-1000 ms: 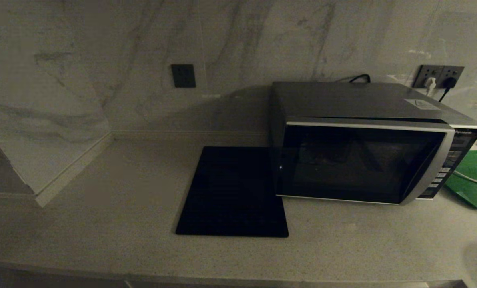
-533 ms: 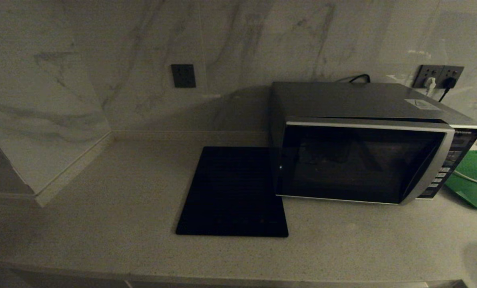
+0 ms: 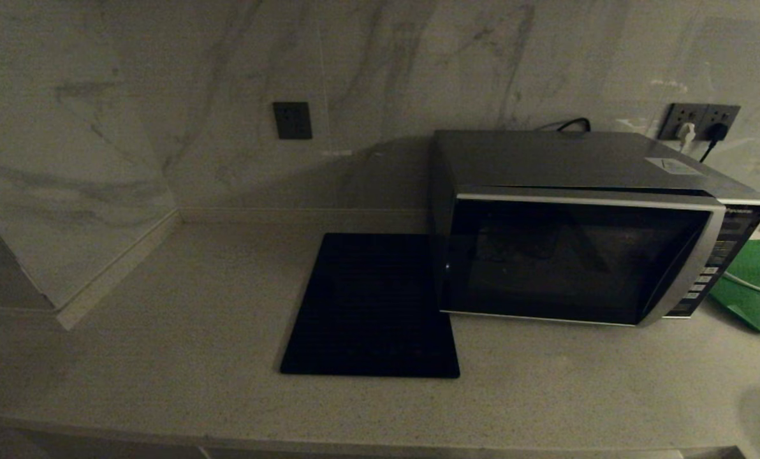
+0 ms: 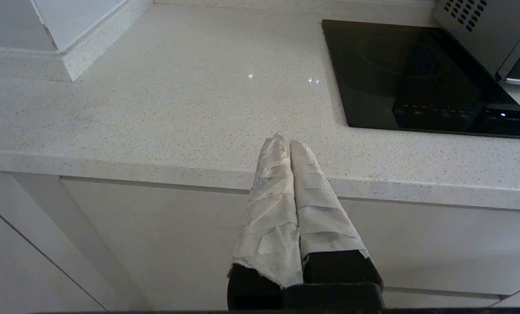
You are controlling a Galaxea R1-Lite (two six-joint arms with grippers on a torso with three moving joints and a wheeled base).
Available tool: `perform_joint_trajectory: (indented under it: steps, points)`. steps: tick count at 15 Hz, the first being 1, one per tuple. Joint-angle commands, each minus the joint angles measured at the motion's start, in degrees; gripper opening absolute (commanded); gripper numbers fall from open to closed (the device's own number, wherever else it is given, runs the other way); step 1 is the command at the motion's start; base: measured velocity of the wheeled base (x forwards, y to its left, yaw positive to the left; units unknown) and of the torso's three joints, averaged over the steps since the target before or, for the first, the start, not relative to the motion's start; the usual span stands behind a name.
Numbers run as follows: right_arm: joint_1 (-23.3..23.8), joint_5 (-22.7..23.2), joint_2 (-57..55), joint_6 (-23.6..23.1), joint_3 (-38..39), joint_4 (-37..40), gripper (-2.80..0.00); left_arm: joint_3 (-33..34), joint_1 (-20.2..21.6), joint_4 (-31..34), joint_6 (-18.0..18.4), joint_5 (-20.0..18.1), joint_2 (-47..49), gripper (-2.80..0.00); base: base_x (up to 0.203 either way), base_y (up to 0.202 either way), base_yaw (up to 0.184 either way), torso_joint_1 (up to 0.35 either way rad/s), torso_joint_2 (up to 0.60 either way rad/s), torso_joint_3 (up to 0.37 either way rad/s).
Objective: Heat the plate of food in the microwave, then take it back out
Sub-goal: Open the microwave oven
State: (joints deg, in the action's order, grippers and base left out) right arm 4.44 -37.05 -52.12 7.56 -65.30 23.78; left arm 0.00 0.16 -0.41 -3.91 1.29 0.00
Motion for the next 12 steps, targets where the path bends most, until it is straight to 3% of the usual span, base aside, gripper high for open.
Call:
perform_joint_trajectory:
  steps: [1, 3, 5, 6, 9, 12]
  points:
    - [0.01, -0.90, -8.69, 0.19, 1.75, -0.01, -2.80, 0.00, -0.07, -0.02, -0.04, 0.03, 0.00, -2.80, 0.000, 0.000, 0.000, 0.000, 0.00, 0.000]
    - [-2.10, -1.08, -11.23, 0.26, 4.25, -0.31, -2.80, 0.00, -0.07, -0.02, -0.04, 0.03, 0.07, -2.80, 0.000, 0.000, 0.000, 0.000, 0.00, 0.000]
    - [-3.70, -1.25, -13.62, 0.17, 8.67, -5.83, -2.80, 0.00, -0.06, -0.02, -0.04, 0.03, 0.02, -2.80, 0.000, 0.000, 0.000, 0.000, 0.00, 0.000]
    - [-4.04, -1.39, -15.24, -0.10, 9.88, -9.46, 0.00, 0.00, -0.07, -0.02, -0.04, 0.03, 0.00, -2.80, 0.000, 0.000, 0.000, 0.000, 0.00, 0.000]
    - [-6.53, -1.88, -17.52, -0.37, 8.86, -11.10, 0.00, 0.00, -0.03, -0.02, -0.04, 0.03, 0.00, -2.80, 0.000, 0.000, 0.000, 0.000, 0.00, 0.000]
    - [-9.30, -11.27, -22.25, -0.15, 9.20, -19.07, 0.00, 0.00, 0.02, -0.02, -0.04, 0.03, 0.00, -2.80, 0.000, 0.000, 0.000, 0.000, 0.00, 0.000]
